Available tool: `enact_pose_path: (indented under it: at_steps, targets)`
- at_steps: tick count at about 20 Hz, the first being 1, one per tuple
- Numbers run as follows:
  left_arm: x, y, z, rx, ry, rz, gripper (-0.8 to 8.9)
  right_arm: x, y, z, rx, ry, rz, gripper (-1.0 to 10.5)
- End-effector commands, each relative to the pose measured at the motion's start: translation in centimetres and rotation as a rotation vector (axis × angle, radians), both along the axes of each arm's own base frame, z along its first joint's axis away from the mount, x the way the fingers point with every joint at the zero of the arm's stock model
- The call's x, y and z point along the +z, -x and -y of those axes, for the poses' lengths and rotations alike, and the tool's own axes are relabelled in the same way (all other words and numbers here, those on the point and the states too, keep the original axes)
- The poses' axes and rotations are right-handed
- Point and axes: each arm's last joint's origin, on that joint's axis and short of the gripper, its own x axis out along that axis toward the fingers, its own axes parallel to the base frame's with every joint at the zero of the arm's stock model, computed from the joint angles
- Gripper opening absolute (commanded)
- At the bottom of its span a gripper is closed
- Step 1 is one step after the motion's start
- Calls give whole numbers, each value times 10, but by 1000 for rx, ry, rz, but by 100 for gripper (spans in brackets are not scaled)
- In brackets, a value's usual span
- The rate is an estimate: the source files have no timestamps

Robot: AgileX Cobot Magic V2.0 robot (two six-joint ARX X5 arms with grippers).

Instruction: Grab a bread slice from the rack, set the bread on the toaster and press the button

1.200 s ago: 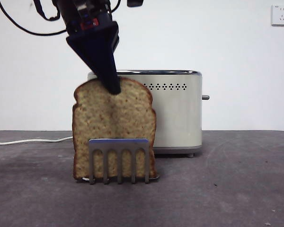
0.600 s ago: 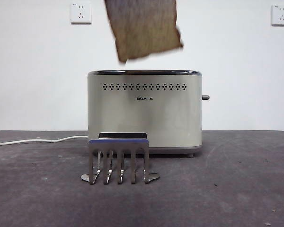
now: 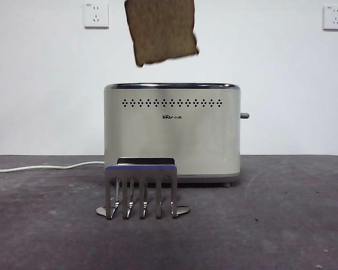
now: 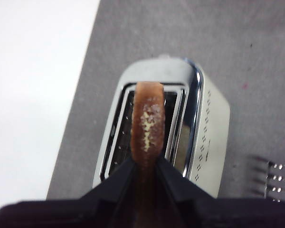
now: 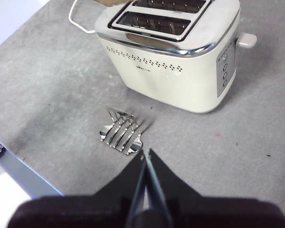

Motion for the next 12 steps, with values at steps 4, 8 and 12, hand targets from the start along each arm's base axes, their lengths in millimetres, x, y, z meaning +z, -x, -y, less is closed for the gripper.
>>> enact_pose_path:
  at_steps: [4,8,12]
  targets:
    - [-20,-19,7,-45,-47,-41,-9,-1,-2,-1,8,4,-5,-12]
    - [-29,-25,11,-82,-57,-66,-9,-2,-4,-1,8,5,-12,-12]
    - [-38,-35,13,-76,-74,-86,-9,-2,-5,-1,9,5,-14,-12]
